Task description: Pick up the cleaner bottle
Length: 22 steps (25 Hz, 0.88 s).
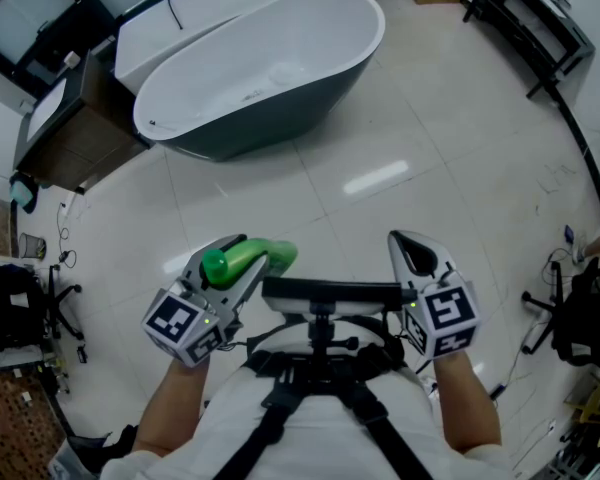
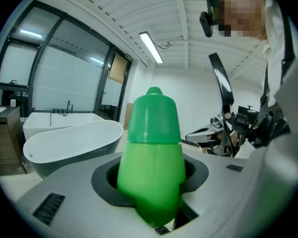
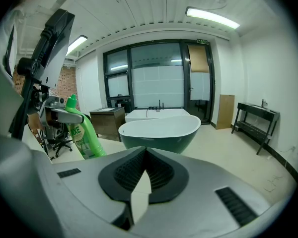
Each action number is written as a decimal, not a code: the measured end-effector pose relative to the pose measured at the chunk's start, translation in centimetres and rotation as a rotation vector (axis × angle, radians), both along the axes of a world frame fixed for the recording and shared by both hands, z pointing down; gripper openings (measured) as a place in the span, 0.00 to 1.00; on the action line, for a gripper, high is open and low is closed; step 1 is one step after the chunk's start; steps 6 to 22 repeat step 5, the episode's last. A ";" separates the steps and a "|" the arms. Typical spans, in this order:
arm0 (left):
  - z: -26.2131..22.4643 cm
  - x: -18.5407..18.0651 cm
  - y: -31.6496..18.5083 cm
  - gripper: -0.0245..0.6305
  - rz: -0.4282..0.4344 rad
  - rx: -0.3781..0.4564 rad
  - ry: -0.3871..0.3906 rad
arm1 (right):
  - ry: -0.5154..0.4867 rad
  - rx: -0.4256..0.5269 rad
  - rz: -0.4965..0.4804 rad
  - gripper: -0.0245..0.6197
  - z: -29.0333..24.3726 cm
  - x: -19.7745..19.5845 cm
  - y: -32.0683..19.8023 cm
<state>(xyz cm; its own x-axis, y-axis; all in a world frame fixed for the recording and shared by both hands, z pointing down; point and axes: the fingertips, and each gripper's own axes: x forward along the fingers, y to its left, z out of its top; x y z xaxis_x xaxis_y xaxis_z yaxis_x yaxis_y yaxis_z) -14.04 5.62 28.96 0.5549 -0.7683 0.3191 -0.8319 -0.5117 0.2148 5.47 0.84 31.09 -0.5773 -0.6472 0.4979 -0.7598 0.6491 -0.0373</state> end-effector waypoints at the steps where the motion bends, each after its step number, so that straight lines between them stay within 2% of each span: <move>1: 0.0 0.0 0.0 0.31 -0.002 -0.002 0.000 | 0.000 0.000 0.000 0.05 0.0 0.0 0.0; 22: 0.4 -0.1 0.2 0.31 0.014 0.009 0.006 | 0.001 -0.002 0.000 0.05 0.2 -0.1 0.1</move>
